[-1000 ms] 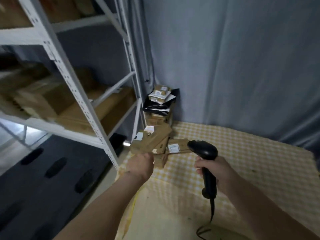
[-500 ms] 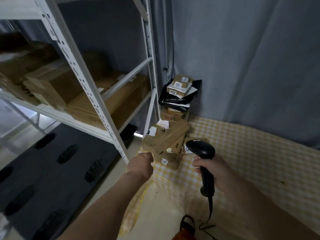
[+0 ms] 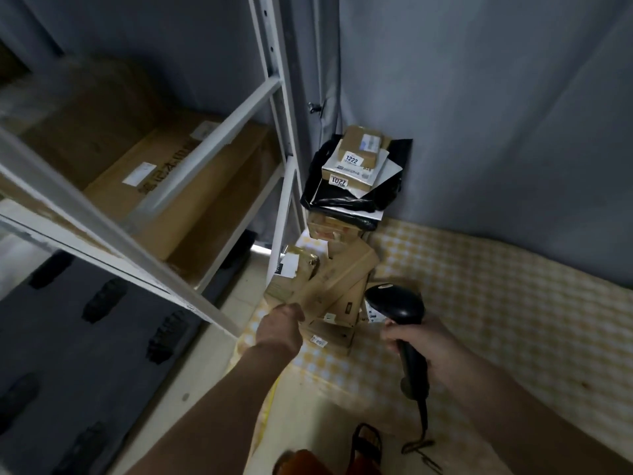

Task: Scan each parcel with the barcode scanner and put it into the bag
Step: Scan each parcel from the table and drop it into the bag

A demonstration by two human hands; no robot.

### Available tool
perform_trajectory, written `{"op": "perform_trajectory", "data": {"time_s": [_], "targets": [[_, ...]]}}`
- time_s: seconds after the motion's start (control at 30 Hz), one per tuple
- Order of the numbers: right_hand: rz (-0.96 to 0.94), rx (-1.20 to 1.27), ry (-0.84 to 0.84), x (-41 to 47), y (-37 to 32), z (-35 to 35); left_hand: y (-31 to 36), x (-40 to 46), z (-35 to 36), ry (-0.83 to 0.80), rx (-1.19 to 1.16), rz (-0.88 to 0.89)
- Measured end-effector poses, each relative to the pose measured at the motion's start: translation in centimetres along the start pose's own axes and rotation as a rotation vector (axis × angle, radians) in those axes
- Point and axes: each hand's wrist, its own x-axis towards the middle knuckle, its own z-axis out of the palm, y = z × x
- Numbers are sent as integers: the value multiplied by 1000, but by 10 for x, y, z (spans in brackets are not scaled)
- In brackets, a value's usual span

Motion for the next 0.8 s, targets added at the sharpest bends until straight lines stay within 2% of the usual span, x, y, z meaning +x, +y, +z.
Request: {"op": "perform_trajectory", "data": {"time_s": [0.27,0.5,0.7,0.8], "targets": [[98,-4,-34,66,-19,48,-31,82,3,-66,62,-98],[192,72,8,119,-23,101,-72,165,17,-187,164,-89],[241,137,46,152,-13,138,-90,214,42,-294,31,-124],[243,158,59,165,-9,150,-93,231,55,-332,-143,-251]]}}
